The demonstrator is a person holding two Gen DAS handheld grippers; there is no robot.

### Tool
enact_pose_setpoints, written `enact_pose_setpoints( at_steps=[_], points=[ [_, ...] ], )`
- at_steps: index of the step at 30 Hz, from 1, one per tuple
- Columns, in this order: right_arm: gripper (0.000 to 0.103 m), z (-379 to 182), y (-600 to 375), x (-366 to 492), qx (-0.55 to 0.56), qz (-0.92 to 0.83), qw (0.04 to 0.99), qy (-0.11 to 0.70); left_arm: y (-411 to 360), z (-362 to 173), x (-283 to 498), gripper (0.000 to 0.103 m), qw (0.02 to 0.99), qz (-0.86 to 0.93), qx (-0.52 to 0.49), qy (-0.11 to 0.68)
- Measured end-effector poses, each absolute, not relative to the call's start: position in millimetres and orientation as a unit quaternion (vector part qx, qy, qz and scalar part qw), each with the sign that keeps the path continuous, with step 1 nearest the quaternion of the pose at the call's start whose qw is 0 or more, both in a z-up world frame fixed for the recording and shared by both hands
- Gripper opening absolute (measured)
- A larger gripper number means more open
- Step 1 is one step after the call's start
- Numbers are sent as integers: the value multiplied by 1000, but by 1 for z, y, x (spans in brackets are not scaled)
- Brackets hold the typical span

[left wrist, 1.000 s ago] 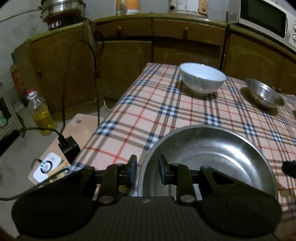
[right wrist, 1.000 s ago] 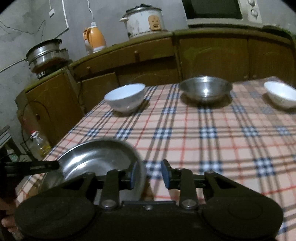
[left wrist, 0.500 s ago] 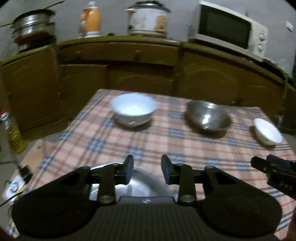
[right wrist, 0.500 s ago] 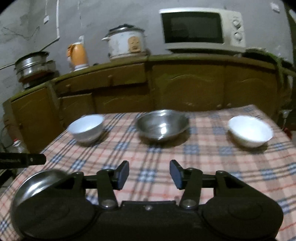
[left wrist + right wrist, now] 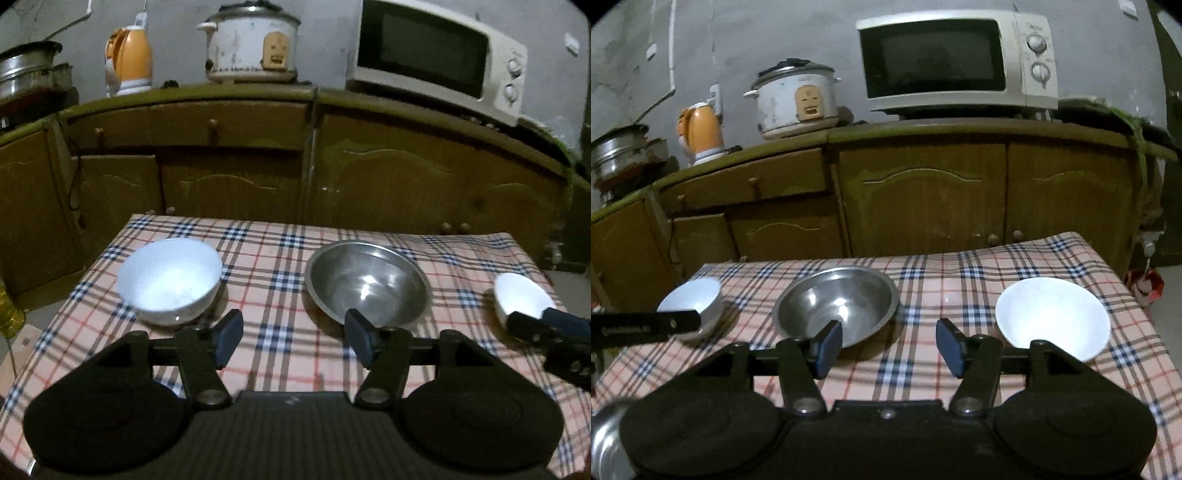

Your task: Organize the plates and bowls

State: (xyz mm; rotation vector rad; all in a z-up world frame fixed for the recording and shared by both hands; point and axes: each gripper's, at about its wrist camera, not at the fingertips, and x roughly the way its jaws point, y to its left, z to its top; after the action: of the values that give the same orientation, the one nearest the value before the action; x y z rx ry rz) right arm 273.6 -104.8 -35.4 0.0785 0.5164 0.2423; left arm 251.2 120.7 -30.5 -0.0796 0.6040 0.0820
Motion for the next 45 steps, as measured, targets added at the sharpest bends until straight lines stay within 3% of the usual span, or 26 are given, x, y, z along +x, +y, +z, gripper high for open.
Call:
enact_pose_setpoints(
  at_steps=[17, 22, 24, 25, 33, 45],
  points=[
    [69, -101, -82, 402, 67, 119, 932, 335, 127, -97, 373, 60, 926, 34, -38, 374],
    [69, -117, -77, 420, 76, 119, 926, 349, 123, -106, 390, 26, 922, 14, -43, 385],
    [35, -121, -76, 425, 87, 131, 920, 359, 122, -107, 392, 21, 922, 2, -45, 384],
    [26, -122, -75, 425, 93, 138, 919, 358, 120, -107, 390, 19, 925, -1, -43, 378],
    [23, -102, -75, 403, 67, 124, 934, 328, 118, -91, 373, 18, 932, -12, -53, 358],
    [23, -30, -111, 318, 61, 117, 952, 278, 78, -22, 287, 17, 953, -14, -39, 301]
  ],
)
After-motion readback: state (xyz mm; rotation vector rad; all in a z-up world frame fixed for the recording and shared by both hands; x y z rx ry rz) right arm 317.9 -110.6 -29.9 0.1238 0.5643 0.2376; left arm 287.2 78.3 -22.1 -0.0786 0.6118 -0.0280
